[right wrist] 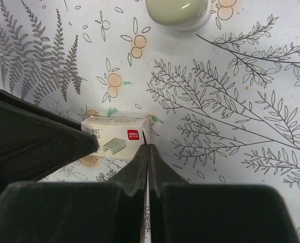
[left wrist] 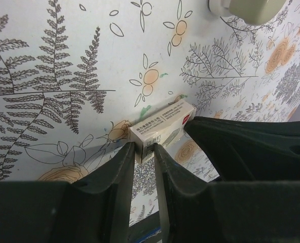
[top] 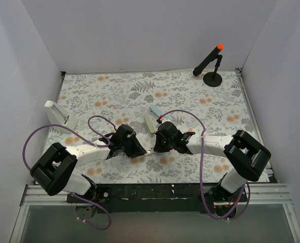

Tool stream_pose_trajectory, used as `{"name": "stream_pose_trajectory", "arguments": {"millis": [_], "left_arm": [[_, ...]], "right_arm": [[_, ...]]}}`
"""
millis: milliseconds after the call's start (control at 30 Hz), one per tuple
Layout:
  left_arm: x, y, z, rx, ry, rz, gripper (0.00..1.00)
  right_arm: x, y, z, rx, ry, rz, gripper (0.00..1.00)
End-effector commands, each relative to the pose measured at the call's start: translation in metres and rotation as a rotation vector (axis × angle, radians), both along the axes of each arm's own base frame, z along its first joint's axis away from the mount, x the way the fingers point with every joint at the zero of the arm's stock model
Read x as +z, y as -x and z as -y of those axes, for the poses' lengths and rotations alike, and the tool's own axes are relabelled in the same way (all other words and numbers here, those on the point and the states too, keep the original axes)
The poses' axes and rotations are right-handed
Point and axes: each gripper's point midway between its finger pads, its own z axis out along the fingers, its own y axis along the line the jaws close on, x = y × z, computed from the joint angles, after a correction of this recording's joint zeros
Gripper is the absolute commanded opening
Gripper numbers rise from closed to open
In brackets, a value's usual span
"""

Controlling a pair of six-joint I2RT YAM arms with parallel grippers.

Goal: Load the staples into the stapler

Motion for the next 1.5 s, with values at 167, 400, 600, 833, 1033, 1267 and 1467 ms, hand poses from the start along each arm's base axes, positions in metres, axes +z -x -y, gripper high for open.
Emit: {"name": "stream_pose_trajectory", "arguments": {"millis": [167, 400, 600, 833, 1033, 1267, 1467], "left_arm": [[0.013, 0.001, 0.010, -0.016, 0.063, 0.028, 0.10], [0.007, 0.007, 0.009, -0.034, 0.067, 0.013, 0.00], [0.012, 0.008, 0.008, -0.035, 0.072, 0.030, 0.00], [0.020, 0.008, 0.009, -0.044, 0.084, 0.041, 0.00], [0.017, 0.011, 0.008, -0.050, 0.081, 0.026, 0.00], [0.014, 0.016, 0.008, -0.050, 0.092, 0.007, 0.00], [0.016, 0.019, 0.014, -0.058, 0.109, -0.002, 0.00]], "right_arm": [[0.018, 0.000, -0.011, 0.023, -0.036, 0.027, 0.01], [0.017, 0.001, -0.003, 0.012, -0.020, 0.031, 0.01], [0.019, -0.002, 0.011, -0.022, 0.036, 0.055, 0.01], [0.015, -0.006, 0.022, -0.049, 0.093, 0.070, 0.01], [0.005, -0.004, 0.029, -0.057, 0.138, 0.053, 0.01], [0.004, -0.006, 0.044, -0.084, 0.200, 0.061, 0.01], [0.001, -0.003, 0.057, -0.093, 0.255, 0.063, 0.01]]}}
